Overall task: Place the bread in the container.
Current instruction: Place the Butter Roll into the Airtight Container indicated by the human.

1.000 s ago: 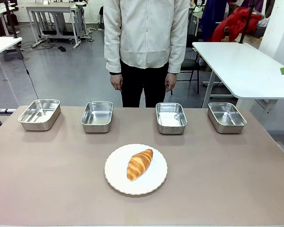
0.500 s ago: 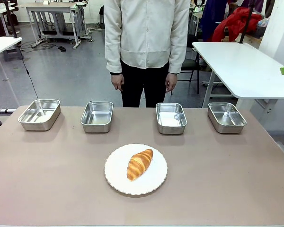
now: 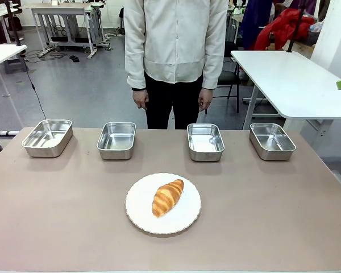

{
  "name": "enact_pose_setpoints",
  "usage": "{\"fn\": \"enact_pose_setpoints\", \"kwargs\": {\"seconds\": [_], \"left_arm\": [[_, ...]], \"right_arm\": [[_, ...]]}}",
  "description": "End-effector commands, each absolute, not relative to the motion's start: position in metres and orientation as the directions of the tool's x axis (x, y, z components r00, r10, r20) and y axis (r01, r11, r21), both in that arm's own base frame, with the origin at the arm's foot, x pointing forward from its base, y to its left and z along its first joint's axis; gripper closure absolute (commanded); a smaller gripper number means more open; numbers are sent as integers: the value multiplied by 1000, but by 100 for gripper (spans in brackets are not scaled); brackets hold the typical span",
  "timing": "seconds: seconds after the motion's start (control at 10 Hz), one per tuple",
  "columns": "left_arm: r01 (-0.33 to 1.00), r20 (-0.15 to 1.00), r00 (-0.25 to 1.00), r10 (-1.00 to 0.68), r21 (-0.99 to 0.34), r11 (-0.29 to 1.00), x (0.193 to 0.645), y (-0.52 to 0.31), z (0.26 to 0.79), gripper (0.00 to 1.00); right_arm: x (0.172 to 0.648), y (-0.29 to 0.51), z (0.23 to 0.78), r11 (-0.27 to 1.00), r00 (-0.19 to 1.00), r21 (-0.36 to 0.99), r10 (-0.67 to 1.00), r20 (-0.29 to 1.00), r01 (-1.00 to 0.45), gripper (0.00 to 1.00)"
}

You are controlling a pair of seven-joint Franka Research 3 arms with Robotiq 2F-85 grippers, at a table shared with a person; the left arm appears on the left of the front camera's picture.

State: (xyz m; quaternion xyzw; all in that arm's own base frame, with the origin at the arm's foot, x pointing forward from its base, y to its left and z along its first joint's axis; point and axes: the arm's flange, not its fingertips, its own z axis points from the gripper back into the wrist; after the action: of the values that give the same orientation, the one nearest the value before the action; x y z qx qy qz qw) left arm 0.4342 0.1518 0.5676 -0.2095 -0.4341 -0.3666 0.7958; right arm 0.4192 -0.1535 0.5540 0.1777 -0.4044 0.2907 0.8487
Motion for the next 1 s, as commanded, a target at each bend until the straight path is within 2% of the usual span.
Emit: {"fn": "enact_pose_setpoints", "kwargs": {"seconds": [0.0,0.9], "left_arm": [[764,851,347,-393,-13,646,433,152,570,0],[764,851,347,-393,-13,646,433,152,570,0]], "right_arm": [[419,-154,553,763,495,67,346,797,-643,0],[419,-154,553,763,495,67,346,797,-643,0]]}}
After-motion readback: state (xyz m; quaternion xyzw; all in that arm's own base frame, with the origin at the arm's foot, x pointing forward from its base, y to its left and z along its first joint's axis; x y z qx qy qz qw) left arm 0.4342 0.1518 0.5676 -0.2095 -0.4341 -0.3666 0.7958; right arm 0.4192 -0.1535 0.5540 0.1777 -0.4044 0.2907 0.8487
